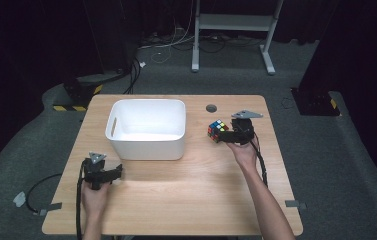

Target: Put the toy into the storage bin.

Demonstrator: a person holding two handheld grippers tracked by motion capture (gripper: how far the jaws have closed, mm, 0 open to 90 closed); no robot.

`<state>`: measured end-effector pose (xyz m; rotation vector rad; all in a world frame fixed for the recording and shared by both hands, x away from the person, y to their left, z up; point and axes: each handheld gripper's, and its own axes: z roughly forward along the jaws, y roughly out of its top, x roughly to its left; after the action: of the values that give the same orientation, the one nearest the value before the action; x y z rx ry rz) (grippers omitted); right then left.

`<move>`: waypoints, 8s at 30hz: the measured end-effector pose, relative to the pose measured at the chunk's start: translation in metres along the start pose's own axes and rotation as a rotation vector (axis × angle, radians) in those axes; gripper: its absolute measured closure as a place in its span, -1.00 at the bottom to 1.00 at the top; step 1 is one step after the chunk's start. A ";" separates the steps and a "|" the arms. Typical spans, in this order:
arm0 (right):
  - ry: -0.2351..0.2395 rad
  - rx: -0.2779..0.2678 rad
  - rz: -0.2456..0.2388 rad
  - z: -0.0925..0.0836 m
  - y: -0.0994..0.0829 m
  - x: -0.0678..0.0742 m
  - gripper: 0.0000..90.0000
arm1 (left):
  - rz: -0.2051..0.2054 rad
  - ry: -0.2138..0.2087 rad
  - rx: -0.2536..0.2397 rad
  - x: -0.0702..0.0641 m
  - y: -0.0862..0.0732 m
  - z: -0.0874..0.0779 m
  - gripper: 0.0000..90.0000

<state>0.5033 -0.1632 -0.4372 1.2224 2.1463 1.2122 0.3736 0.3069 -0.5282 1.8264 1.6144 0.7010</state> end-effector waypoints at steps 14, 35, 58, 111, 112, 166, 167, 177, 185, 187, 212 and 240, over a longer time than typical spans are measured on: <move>-0.015 0.036 0.035 0.032 0.007 -0.015 -0.75 | 0.001 0.000 0.000 0.000 0.000 0.000 -0.65; -0.011 0.149 0.070 0.078 -0.019 -0.028 -0.75 | 0.000 0.001 0.001 0.000 0.000 0.000 -0.65; -0.072 0.151 -0.023 0.078 -0.029 -0.020 -0.26 | 0.000 0.000 0.001 0.000 0.000 0.000 -0.65; 0.091 0.143 -0.042 0.038 -0.002 -0.010 -0.26 | 0.001 0.000 0.001 0.000 0.000 0.000 -0.66; 0.094 0.140 -0.046 0.037 -0.001 -0.009 -0.26 | 0.001 0.000 0.001 0.000 0.000 0.000 -0.66; 0.182 0.047 -0.064 -0.006 0.029 0.011 -0.26 | 0.001 0.001 0.000 0.000 0.000 0.000 -0.66; 0.182 0.047 -0.064 -0.006 0.029 0.011 -0.26 | 0.001 0.001 0.000 0.000 0.000 0.000 -0.66; 0.189 0.053 -0.111 -0.017 0.042 0.024 -0.26 | 0.001 0.000 0.001 0.000 0.000 0.000 -0.66; 0.190 0.063 -0.132 -0.021 0.051 0.029 -0.26 | 0.001 0.001 0.000 0.000 0.000 0.000 -0.66; 0.191 0.061 -0.136 -0.023 0.055 0.031 -0.25 | 0.001 0.001 0.001 0.000 0.000 0.000 -0.66; 0.260 0.061 -0.202 -0.021 0.091 0.066 -0.25 | 0.000 0.000 0.001 0.000 0.000 0.000 -0.65; 0.283 0.044 -0.232 -0.014 0.121 0.086 -0.25 | 0.002 0.002 0.001 0.000 0.000 0.000 -0.65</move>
<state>0.5071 -0.0686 -0.3219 0.8271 2.4483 1.3032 0.3732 0.3067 -0.5280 1.8291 1.6144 0.7027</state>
